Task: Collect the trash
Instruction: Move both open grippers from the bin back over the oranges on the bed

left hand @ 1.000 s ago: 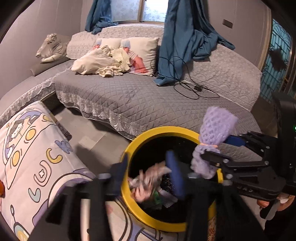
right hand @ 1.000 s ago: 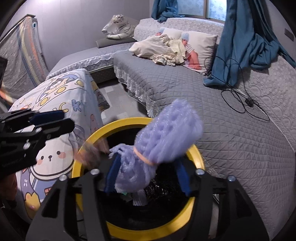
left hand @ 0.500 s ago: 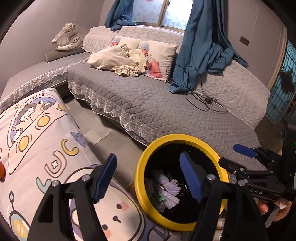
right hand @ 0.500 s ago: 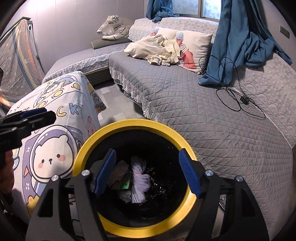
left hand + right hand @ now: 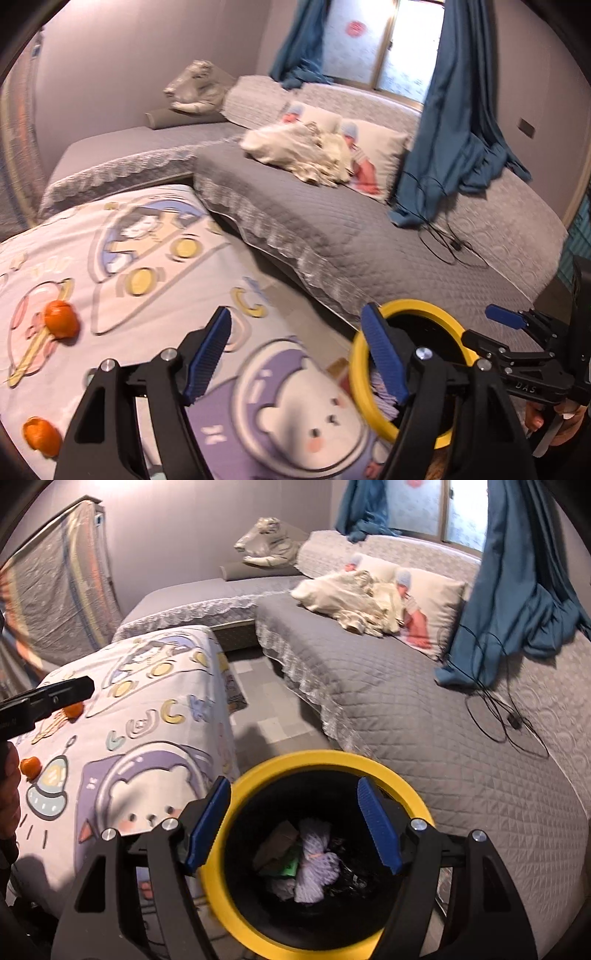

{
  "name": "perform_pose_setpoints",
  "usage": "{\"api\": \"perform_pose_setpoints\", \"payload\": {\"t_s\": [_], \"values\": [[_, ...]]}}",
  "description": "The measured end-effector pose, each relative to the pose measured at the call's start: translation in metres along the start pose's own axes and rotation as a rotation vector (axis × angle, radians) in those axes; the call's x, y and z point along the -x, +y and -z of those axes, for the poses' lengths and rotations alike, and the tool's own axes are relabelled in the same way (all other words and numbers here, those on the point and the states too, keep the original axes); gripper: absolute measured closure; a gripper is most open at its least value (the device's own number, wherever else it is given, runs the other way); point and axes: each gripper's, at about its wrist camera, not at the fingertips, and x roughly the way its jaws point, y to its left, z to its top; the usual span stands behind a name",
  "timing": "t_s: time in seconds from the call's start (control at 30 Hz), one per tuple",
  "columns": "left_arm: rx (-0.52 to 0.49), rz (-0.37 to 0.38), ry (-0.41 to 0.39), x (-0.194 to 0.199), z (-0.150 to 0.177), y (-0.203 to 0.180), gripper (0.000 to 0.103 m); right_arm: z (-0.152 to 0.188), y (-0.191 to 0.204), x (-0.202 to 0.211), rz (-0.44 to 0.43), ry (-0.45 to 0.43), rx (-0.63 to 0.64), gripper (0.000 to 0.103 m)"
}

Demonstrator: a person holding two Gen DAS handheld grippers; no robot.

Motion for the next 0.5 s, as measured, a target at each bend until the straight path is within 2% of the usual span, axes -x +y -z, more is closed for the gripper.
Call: {"api": "perform_pose_setpoints", "payload": {"t_s": [0.23, 0.5], "values": [[0.052, -0.087, -0.051, 0.041, 0.004, 0.051, 0.031, -0.019, 0.048, -0.007, -0.076, -0.027, 0.077, 0.034], [0.092, -0.235, -0.067, 0.080, 0.031, 0.116, 0.029, -0.051, 0.122, -0.036, -0.236, -0.049, 0.152, 0.034]]}}
